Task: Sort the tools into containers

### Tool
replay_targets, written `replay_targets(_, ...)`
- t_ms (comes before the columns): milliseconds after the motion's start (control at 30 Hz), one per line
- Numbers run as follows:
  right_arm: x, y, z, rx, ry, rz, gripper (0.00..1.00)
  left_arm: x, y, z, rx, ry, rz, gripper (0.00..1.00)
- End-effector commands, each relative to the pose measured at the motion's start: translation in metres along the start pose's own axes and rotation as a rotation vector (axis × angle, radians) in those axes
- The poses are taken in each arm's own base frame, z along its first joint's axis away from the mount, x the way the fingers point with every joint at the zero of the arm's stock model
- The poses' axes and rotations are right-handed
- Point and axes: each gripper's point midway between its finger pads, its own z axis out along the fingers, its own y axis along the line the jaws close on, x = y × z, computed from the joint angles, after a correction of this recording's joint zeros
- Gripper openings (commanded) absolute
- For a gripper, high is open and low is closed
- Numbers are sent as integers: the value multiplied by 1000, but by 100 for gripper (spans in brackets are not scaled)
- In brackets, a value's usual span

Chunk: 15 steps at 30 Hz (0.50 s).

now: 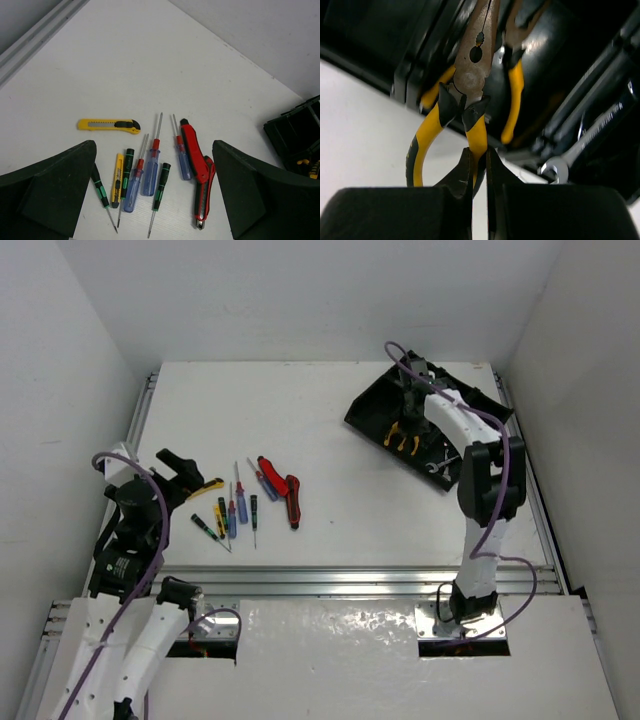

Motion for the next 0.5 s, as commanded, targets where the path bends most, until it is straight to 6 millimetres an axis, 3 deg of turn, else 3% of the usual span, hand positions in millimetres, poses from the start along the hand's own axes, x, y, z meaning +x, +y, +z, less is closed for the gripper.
replay_targets(0, -42, 2, -6, -66, -68, 65, 0, -3, -5, 6, 10, -5, 9, 100)
replay_targets(167, -45, -19, 26, -50, -17, 114, 0, -1, -6, 8, 18, 2, 14, 100)
replay_targets(233, -52, -25, 27, -35, -26, 123, 10, 0, -7, 8, 21, 6, 18, 100)
replay_targets(333, -57, -27, 24, -38, -35, 130, 36, 3, -10, 11, 31, 22, 31, 100)
replay_targets(467, -60, -19, 0, -87, -73, 125, 51, 16, -16, 20, 50, 79, 65, 100)
